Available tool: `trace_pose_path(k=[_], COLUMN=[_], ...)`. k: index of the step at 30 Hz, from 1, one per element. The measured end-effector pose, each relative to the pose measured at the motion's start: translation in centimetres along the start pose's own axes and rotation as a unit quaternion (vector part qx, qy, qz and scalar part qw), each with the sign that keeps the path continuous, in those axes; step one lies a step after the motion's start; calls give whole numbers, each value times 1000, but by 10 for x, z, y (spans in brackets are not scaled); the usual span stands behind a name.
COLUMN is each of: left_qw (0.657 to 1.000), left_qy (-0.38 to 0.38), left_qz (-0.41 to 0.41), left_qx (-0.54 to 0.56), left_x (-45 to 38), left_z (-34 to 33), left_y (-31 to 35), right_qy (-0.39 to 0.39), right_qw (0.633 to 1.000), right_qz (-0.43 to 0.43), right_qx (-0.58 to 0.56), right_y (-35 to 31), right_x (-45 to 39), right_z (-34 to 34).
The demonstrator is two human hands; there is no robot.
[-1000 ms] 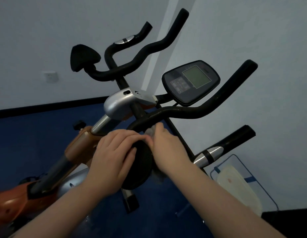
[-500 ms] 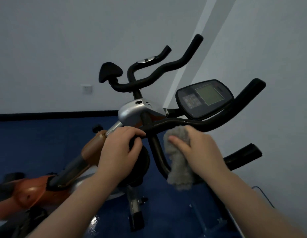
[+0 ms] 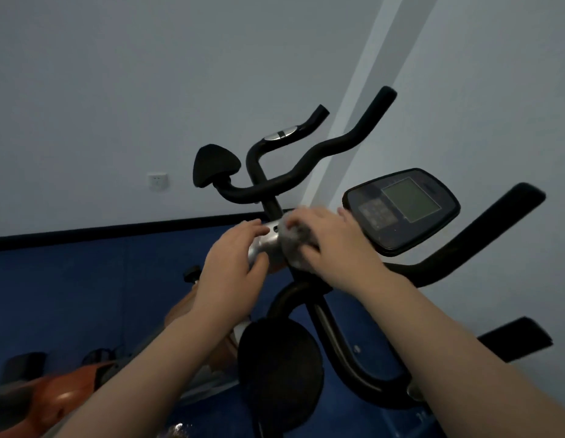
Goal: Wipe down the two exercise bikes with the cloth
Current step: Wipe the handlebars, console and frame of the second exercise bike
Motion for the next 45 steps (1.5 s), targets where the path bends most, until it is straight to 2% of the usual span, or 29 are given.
trace_pose_path(k=[2, 4, 10, 14, 17, 20, 22, 24, 26, 29, 33, 34, 35, 37, 40, 42, 45], left_qw=[1000, 999, 994, 993, 990, 988, 987, 987, 986, 985, 981, 979, 976, 968, 962, 962, 962], left_qy=[-12, -27, -48, -50, -54, -57, -53, -56, -51, -23, 20, 30, 40, 68, 89, 83, 64], left_qz=[1, 6, 8, -9, 4, -14, -14, -6, -2, 17, 25, 36, 50, 72, 80, 83, 86], left_qx=[13, 38, 99, 106, 132, 143, 148, 153, 162, 168, 190, 198, 208, 230, 247, 248, 250], left_x=[-6, -7, -2, 5, 8, 12, 18, 25, 36, 44, 48, 50, 51, 54, 57, 59, 63], left_z=[-1, -7, -23, -29, -25, -18, -14, -15, -19, -22, -17, -17, -17, -16, -15, -16, -19], left_y=[-7, -13, -16, -14, -13, -6, -3, -3, -3, -5, -7, -9, -11, -15, -17, -17, -16], right_qy=[-37, -11, -7, -35, -135, -265, -286, -236, -148, -63, 154, 173, 161, 78, -52, -103, -111], right_qw=[999, 999, 997, 994, 988, 951, 941, 959, 978, 985, 977, 978, 983, 997, 990, 983, 977], right_qz=[-25, -50, -59, -45, -71, -126, -134, -136, -144, -155, -146, -115, -76, 17, 132, 141, 173], right_qx=[0, 7, 53, 91, 37, -99, -119, -80, -5, 51, -10, -31, -38, -20, -12, -54, -50], right_y=[5, 13, 15, 8, 18, 33, 38, 46, 53, 53, 52, 46, 36, 8, -27, -30, -25], right_x=[-2, 0, 4, 5, -2, -11, -13, -15, -14, -8, 9, 14, 17, 23, 41, 49, 49], right_z=[-22, -27, -30, -26, -23, -25, -26, -26, -24, -18, 31, 40, 43, 31, -15, -37, -43])
Point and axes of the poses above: each hand's wrist, its own x-axis away from the middle knuckle, its own z-axis out of the back of the hand, y = z × x, the point moved 7 cm from there along -x, towards the middle knuckle, and after that the axes turned 1 degree about -z, right-handed, at the moved point
